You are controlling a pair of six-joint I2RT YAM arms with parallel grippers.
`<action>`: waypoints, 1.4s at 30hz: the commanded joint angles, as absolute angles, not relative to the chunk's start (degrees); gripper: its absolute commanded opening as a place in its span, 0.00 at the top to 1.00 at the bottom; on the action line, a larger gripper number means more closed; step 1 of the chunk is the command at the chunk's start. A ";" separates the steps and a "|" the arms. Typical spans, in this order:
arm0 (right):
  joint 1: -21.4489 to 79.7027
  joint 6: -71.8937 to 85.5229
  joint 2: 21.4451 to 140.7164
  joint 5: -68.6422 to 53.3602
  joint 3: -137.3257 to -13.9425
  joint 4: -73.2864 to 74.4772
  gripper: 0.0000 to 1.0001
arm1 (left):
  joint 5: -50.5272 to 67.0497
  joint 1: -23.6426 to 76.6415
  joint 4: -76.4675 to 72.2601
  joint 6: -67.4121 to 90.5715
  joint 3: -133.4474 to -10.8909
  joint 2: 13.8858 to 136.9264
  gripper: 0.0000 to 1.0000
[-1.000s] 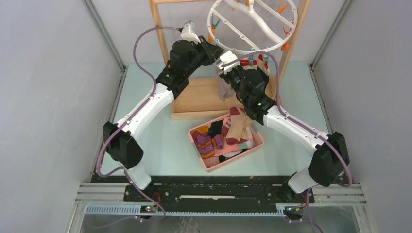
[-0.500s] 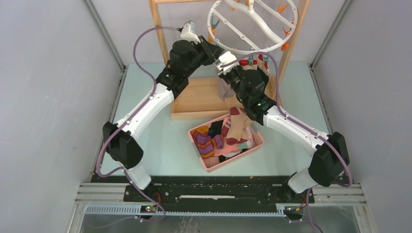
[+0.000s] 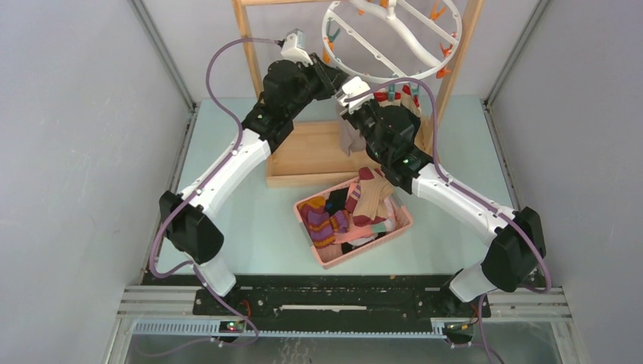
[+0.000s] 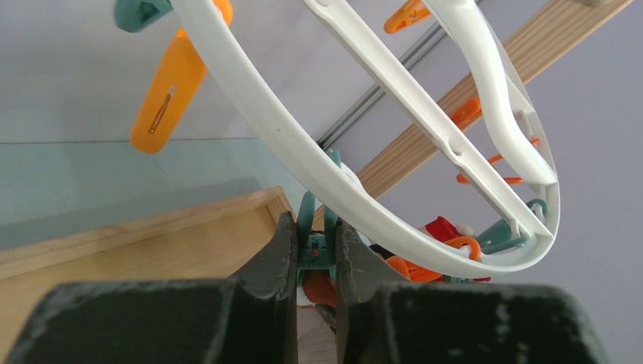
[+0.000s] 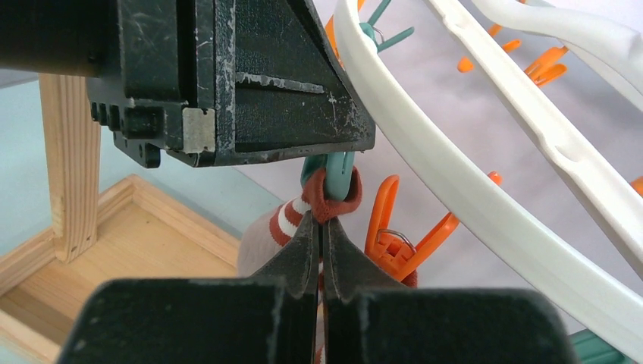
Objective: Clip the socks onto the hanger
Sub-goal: Clamp the sock onto the hanger.
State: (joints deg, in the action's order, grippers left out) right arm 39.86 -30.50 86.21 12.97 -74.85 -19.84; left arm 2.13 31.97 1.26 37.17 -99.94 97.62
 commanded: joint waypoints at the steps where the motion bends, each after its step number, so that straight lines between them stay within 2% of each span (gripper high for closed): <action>1: 39.99 -29.57 84.66 13.76 -78.22 -20.08 1.00 | 1.03 31.90 1.07 36.25 -103.09 97.30 1.00; 7: 39.90 -28.71 85.09 13.88 -78.49 -19.16 1.00 | 1.11 31.90 0.94 36.12 -102.94 97.12 0.98; 15: 39.39 -27.88 85.20 13.99 -78.49 -18.47 1.00 | 1.14 31.90 0.94 36.56 -102.57 96.87 0.72; 26: 38.94 -26.87 85.23 13.72 -78.27 -17.58 1.00 | 0.88 31.90 0.84 36.98 -101.53 95.49 0.51; 32: 38.72 -26.10 84.54 13.08 -77.53 -17.06 1.00 | 0.87 31.84 0.23 37.10 -99.25 93.48 0.36; 42: 38.33 -23.51 81.13 11.87 -74.18 -14.91 0.64 | 2.36 31.90 0.26 37.00 -94.22 88.51 0.24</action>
State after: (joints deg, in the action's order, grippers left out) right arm 38.63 -25.39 85.43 12.29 -75.55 -15.22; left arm 1.72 31.94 2.63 36.67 -96.49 93.60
